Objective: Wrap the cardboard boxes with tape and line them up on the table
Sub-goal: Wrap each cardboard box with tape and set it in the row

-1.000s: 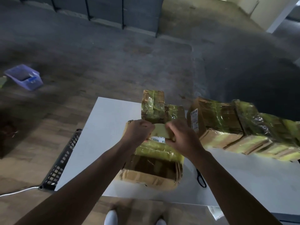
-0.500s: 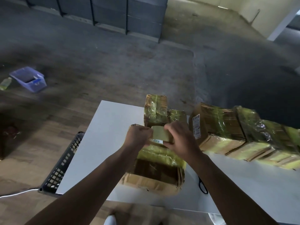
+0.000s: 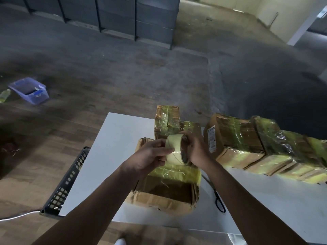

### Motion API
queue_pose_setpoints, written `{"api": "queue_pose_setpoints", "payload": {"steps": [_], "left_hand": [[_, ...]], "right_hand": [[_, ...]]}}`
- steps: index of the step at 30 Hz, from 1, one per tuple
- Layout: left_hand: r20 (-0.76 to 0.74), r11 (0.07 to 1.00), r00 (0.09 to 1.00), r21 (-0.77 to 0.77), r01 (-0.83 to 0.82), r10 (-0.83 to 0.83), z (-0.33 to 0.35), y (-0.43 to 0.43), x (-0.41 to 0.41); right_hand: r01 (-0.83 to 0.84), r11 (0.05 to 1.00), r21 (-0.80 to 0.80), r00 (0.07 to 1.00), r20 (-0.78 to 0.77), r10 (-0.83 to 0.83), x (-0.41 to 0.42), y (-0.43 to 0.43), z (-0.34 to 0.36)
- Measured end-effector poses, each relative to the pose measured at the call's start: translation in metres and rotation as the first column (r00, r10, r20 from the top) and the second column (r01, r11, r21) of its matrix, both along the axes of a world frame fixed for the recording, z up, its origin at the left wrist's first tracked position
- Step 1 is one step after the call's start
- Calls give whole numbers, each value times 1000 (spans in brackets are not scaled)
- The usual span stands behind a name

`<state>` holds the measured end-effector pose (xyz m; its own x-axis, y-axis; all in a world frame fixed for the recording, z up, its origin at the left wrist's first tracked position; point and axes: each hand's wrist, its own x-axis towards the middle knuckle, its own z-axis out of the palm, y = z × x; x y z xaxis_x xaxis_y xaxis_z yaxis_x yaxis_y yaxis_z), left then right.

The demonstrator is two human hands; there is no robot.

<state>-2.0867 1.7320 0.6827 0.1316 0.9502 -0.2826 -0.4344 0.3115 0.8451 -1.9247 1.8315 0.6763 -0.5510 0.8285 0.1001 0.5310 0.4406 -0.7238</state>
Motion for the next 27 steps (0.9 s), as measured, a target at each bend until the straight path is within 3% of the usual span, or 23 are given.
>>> {"api": "queue_pose_setpoints", "payload": {"steps": [6,9,13,16,18,19,21,23,27], "left_hand": [[10,995,997,-68,-72,73,3,0,8],[-20,981,987,-111,-160,159,3,2,11],[-7,929,938,-137,-343,345,5,8,14],[-16,920,926,-104,-378,378,4,10,14],[-35,929,934,-95,-357,355,4,9,14],[-106,931,933,-87,-355,345,5,8,13],[-440,928,836,-15,-372,328,7,6,9],[-607,944,736,80,-319,300,8,5,1],[-491,996,870,35,83,-55,14,5,-9]], "right_hand": [[-28,999,32,999,-46,29,-1,1,-6],[-46,993,109,999,14,45,-2,0,-6],[155,981,116,988,-38,-151,-6,-5,2],[0,999,-54,997,-78,-5,-7,-11,11],[-122,991,-62,992,-52,119,-6,-14,13],[-154,988,-30,987,-53,152,-5,-14,12],[-174,985,-14,983,-53,173,1,-11,11],[-200,978,-59,977,-81,195,7,-10,10],[-174,984,-39,976,-140,167,3,-14,15]]}}
